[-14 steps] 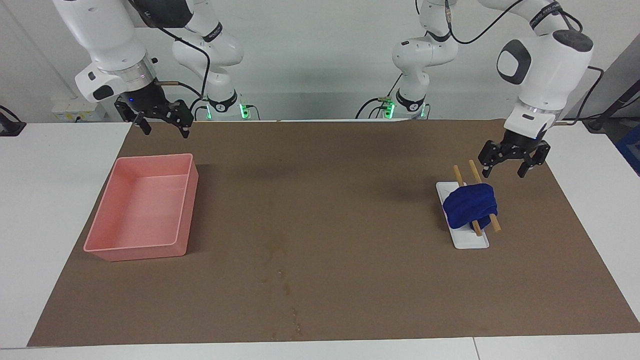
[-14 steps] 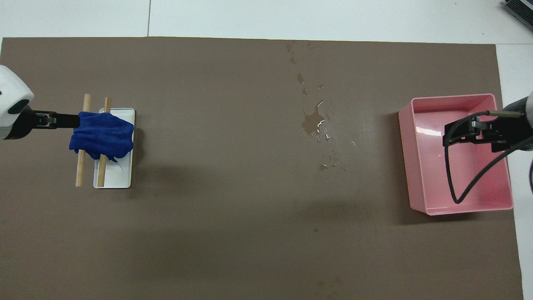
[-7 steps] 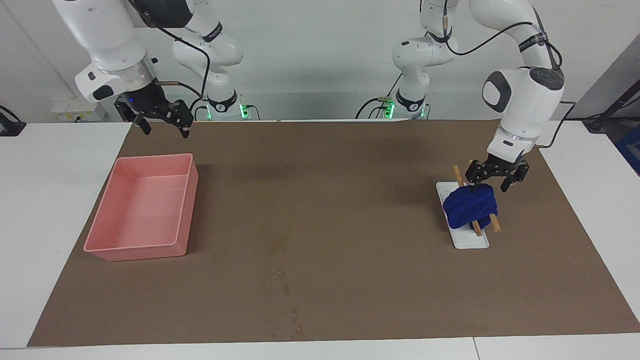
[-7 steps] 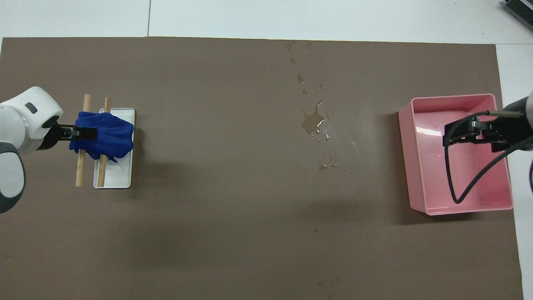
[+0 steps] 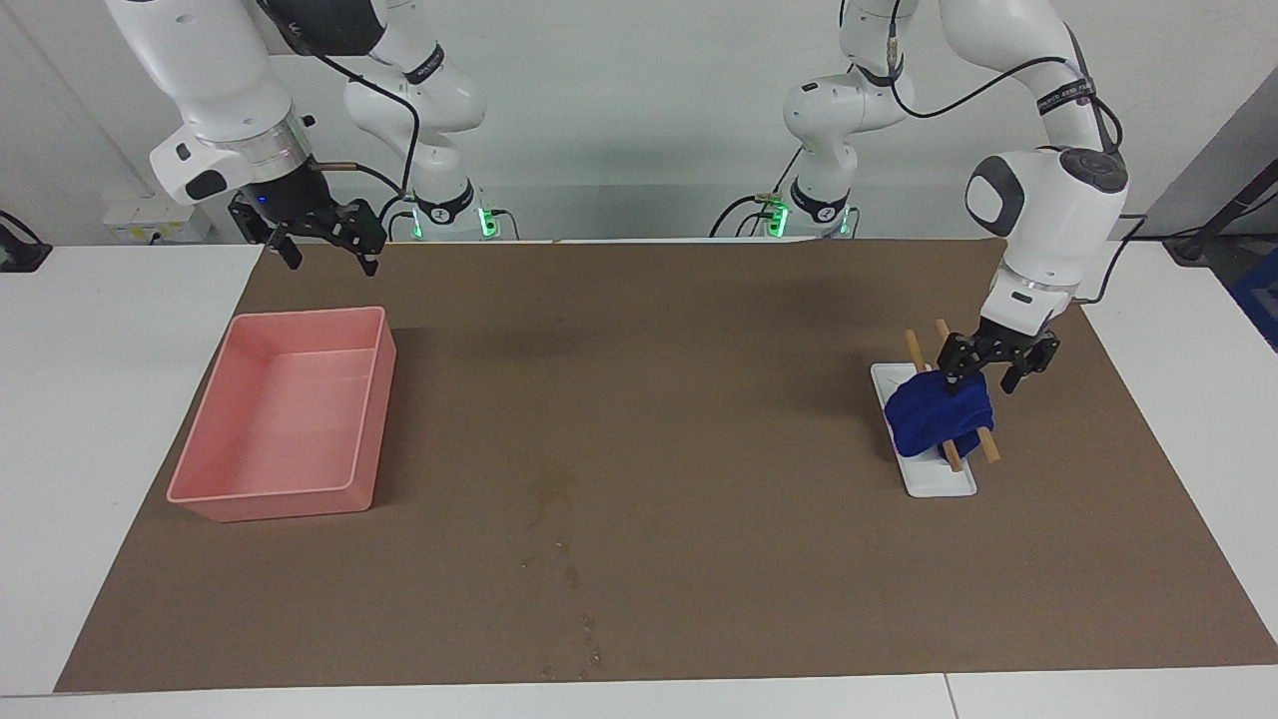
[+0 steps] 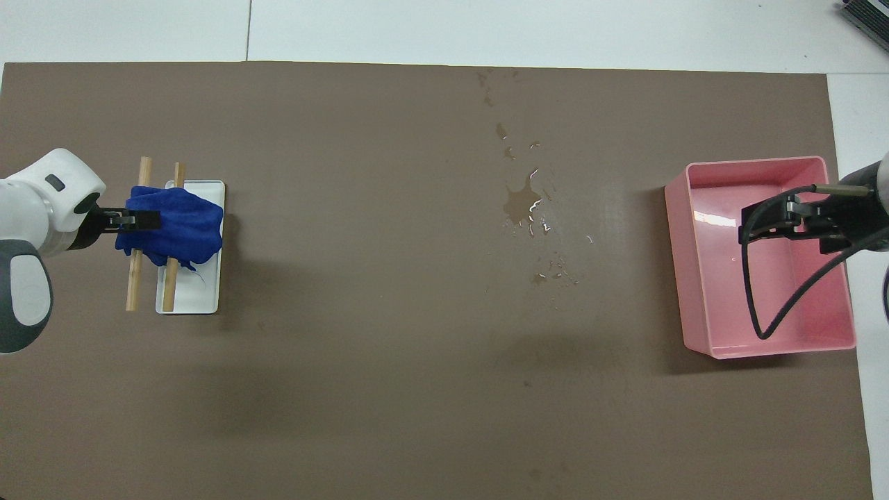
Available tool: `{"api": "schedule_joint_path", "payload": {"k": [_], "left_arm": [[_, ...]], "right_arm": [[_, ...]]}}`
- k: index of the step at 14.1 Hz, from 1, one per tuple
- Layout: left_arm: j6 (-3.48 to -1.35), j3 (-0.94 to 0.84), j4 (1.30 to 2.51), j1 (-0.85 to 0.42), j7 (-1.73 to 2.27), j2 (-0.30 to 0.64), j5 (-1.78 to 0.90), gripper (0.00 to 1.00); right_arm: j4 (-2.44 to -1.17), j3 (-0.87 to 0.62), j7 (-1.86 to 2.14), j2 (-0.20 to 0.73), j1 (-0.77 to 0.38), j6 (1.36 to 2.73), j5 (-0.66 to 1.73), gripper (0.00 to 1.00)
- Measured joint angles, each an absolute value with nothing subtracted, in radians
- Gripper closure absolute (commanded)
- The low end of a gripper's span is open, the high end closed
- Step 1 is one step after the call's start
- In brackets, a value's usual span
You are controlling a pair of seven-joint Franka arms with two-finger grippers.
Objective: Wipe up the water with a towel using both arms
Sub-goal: 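Gather the blue towel off the white tray with the left gripper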
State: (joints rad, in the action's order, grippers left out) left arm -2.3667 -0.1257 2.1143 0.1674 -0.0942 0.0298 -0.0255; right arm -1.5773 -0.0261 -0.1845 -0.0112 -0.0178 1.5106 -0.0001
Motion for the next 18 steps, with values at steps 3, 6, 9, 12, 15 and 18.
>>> {"api": "schedule_joint_path", "payload": {"k": [3,6,9,12,15,18], "left_arm": [[-2.374,-0.126,2.115,0.167,-0.069,0.038,-0.086,0.52],[-2.374,-0.126,2.115,0.168,-0.059,0.038,-0.097,0.88],[-2.363,-0.125,2.108,0.179,-0.058,0.038,-0.102,1.0],[-2.358,-0.125,2.103,0.179,-0.058,0.041,-0.102,1.0],[-2.349,-0.127,2.098,0.179,-0.058,0.042,-0.102,1.0],[-2.337,-0.128,2.09,0.179,-0.059,0.045,-0.102,1.0]], "right_arm": [[-1.577,-0.026,-0.185,-0.011,-0.018,1.511,0.0,0.0],[-1.577,-0.026,-0.185,-0.011,-0.018,1.511,0.0,0.0],[-1.577,-0.026,-0.185,-0.011,-0.018,1.511,0.0,0.0],[-1.577,-0.026,-0.185,-0.011,-0.018,1.511,0.0,0.0],[-1.577,-0.026,-0.185,-0.011,-0.018,1.511,0.0,0.0],[-1.577,-0.026,-0.185,-0.011,-0.018,1.511,0.0,0.0]]}}
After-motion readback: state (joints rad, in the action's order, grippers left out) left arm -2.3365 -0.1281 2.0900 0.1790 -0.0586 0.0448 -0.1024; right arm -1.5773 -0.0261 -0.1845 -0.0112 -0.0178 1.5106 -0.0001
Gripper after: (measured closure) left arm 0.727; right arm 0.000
